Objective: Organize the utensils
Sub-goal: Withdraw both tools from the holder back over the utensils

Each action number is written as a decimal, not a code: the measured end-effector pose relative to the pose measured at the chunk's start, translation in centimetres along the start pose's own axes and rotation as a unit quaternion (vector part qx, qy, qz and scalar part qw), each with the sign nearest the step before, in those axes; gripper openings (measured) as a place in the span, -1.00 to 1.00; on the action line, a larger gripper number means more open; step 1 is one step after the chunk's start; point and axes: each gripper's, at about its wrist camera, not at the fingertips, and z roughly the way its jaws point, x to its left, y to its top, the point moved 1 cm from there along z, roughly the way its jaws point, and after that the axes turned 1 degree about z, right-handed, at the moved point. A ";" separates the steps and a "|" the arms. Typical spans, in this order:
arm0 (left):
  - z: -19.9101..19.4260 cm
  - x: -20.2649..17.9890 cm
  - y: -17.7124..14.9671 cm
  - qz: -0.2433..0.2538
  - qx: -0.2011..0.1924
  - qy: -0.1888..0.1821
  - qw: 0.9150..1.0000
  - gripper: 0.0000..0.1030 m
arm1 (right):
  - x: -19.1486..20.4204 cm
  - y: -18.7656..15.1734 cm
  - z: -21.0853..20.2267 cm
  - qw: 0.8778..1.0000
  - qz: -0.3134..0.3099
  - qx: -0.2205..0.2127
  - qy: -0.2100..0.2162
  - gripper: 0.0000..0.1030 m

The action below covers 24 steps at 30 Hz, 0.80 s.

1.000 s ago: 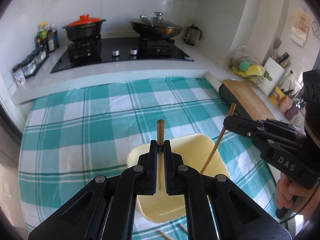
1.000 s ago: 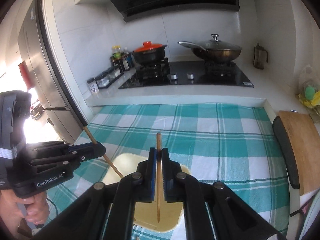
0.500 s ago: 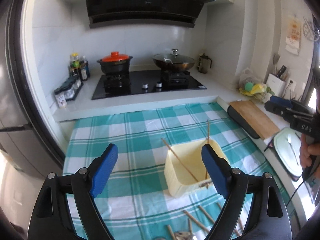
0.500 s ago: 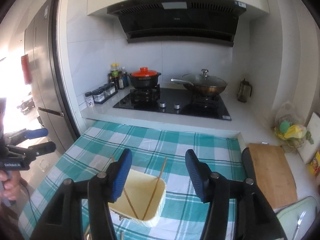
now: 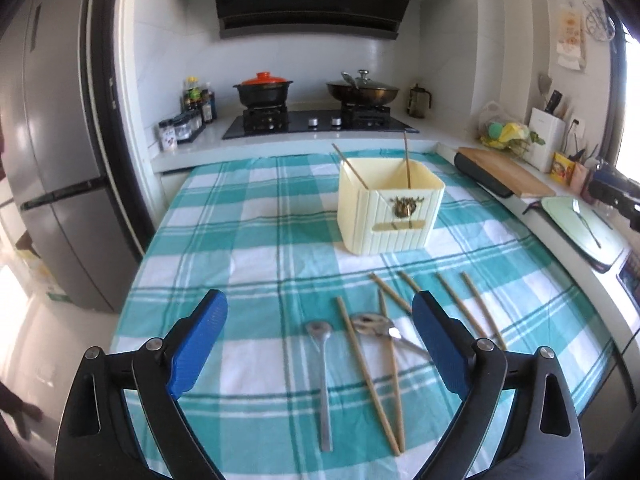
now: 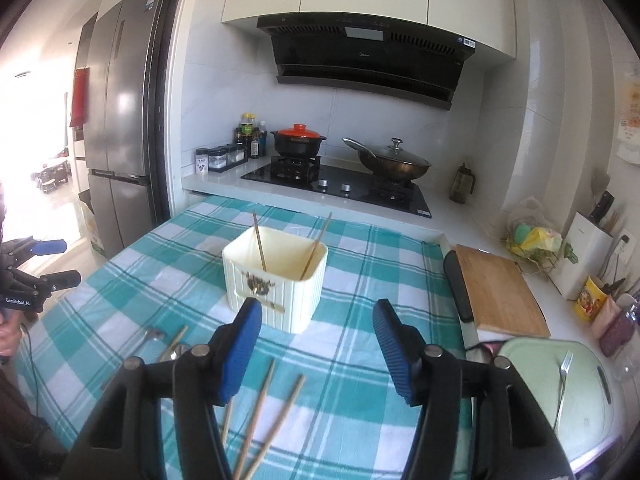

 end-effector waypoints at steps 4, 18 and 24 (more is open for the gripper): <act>-0.4 -1.2 -4.0 -0.021 -0.019 0.009 1.000 0.83 | 1.4 -4.8 -1.6 1.000 0.012 -0.009 -0.021 0.15; 0.5 -4.4 -10.8 0.002 -0.007 0.016 1.000 0.83 | 3.3 -16.5 -1.6 0.990 0.131 0.031 -0.032 0.15; 0.9 -4.7 -10.9 0.002 -0.003 0.015 1.000 0.83 | 4.9 -16.1 -1.8 0.995 0.095 0.015 -0.038 0.15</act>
